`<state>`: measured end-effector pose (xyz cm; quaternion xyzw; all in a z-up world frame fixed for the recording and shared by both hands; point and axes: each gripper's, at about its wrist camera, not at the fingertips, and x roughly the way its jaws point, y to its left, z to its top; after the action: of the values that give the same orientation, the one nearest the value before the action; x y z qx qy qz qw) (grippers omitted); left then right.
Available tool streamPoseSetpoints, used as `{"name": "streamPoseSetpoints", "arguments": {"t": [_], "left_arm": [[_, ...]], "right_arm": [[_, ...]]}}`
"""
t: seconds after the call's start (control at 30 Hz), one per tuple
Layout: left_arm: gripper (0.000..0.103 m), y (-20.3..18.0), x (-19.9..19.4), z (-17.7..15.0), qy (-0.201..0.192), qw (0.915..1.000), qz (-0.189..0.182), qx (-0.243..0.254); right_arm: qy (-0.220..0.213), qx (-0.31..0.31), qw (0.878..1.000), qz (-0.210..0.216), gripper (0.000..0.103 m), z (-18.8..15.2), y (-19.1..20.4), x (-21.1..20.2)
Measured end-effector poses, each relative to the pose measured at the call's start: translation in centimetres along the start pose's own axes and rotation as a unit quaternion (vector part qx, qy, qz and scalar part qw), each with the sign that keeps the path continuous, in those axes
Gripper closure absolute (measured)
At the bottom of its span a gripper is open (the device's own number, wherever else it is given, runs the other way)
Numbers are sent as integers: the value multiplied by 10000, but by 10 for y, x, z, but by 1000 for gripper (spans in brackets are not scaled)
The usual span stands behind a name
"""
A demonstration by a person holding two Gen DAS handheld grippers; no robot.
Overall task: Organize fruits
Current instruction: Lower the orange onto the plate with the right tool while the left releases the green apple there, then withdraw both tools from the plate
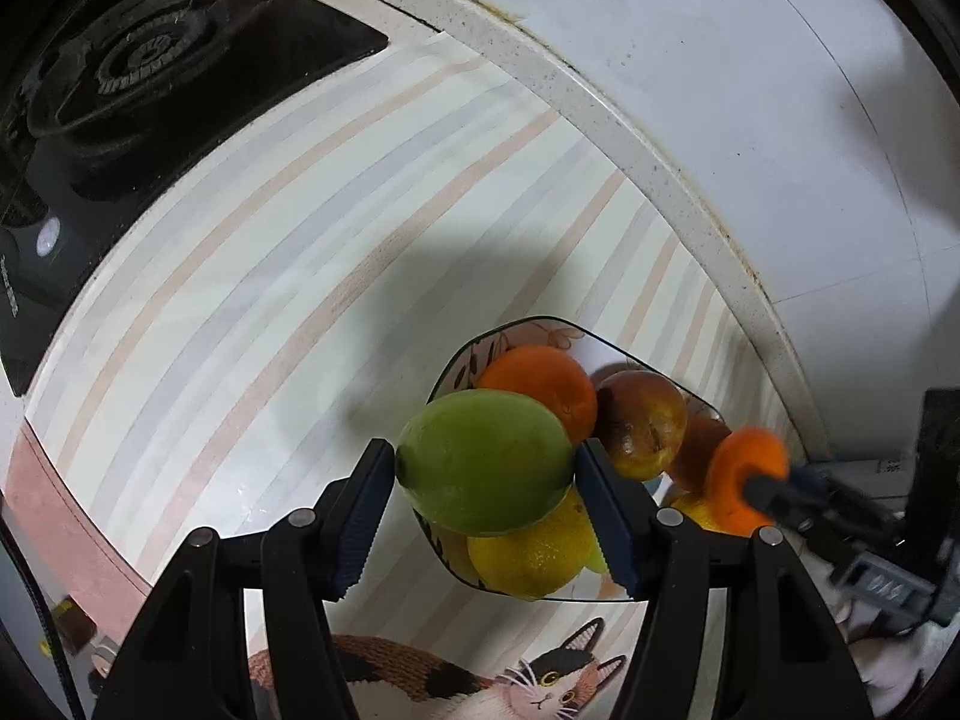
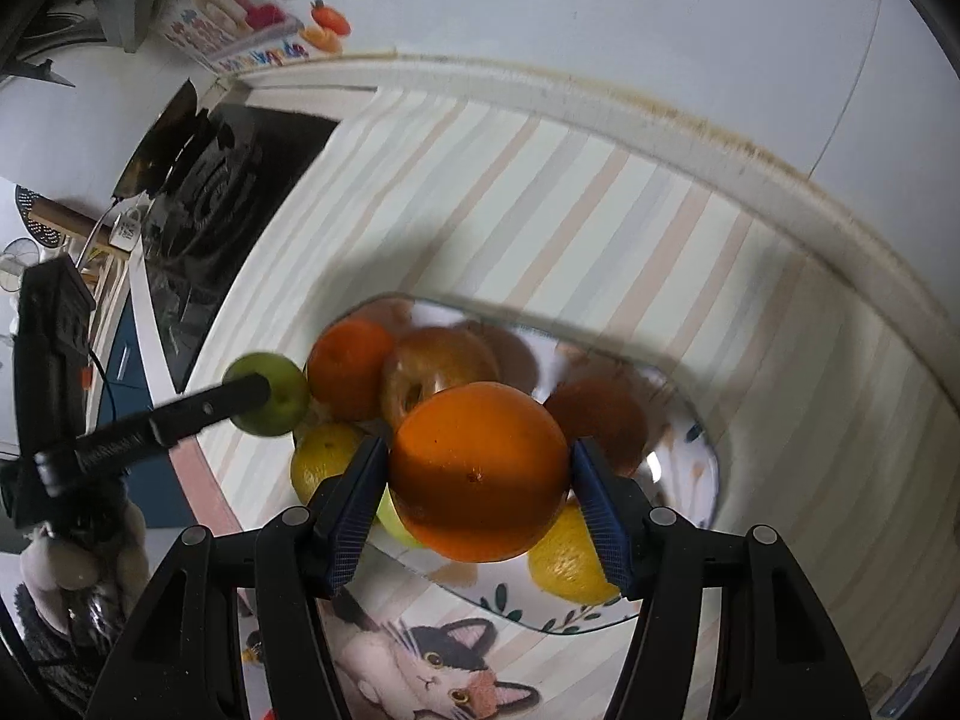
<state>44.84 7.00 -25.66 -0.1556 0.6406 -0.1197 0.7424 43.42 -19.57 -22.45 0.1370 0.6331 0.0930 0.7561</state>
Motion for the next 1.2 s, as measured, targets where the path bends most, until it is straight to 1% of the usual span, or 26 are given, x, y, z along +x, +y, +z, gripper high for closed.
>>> {"name": "streamPoseSetpoints", "arguments": {"t": [0.07,0.2,0.37,0.57,0.63,0.7,0.77,0.87,0.97,1.03,1.07,1.1,1.13,1.17,1.2], "left_arm": [[43,1,1,-2,26,10000,-47,-18],[43,5,2,-8,63,9998,-154,-63],[42,11,4,-8,106,9993,-307,-208],[42,13,4,-4,231,9985,-362,-349],[42,14,4,-2,251,9982,-382,-381],[42,16,5,-1,301,9977,-407,-450],[41,17,3,-1,274,9977,-353,-509],[39,21,1,-2,238,9968,-478,-590],[39,18,-1,-1,218,9974,-442,-532],[37,16,-4,-2,191,9978,-404,-484],[33,14,-8,-2,145,9984,-345,-426],[25,12,-11,-3,101,9989,-266,-379],[21,8,-18,-4,2,9995,-140,-290],[12,3,-25,-7,-126,9998,19,-177],[10,-1,-32,-10,-239,9995,216,-67]], "right_arm": [[110,15,9999,11,38,-1,1,9],[220,9,9996,-168,37,-8,0,23],[244,15,9995,-203,36,-10,1,28],[294,101,9991,-292,35,-9,4,30],[305,163,9991,-246,27,-9,4,30],[290,179,9992,-219,23,-9,6,28],[232,150,9994,-223,22,-9,8,25],[174,139,9995,-232,20,-9,10,21],[120,151,9996,-221,19,-8,11,18],[59,147,9994,-300,9,-8,12,13],[28,155,9993,-335,8,-9,12,10],[-37,165,9990,-416,7,-10,11,5],[-86,166,9986,-485,7,-12,11,1],[-161,163,9980,-589,7,-14,11,-5],[-272,147,9968,-737,7,-19,11,-12]]}}
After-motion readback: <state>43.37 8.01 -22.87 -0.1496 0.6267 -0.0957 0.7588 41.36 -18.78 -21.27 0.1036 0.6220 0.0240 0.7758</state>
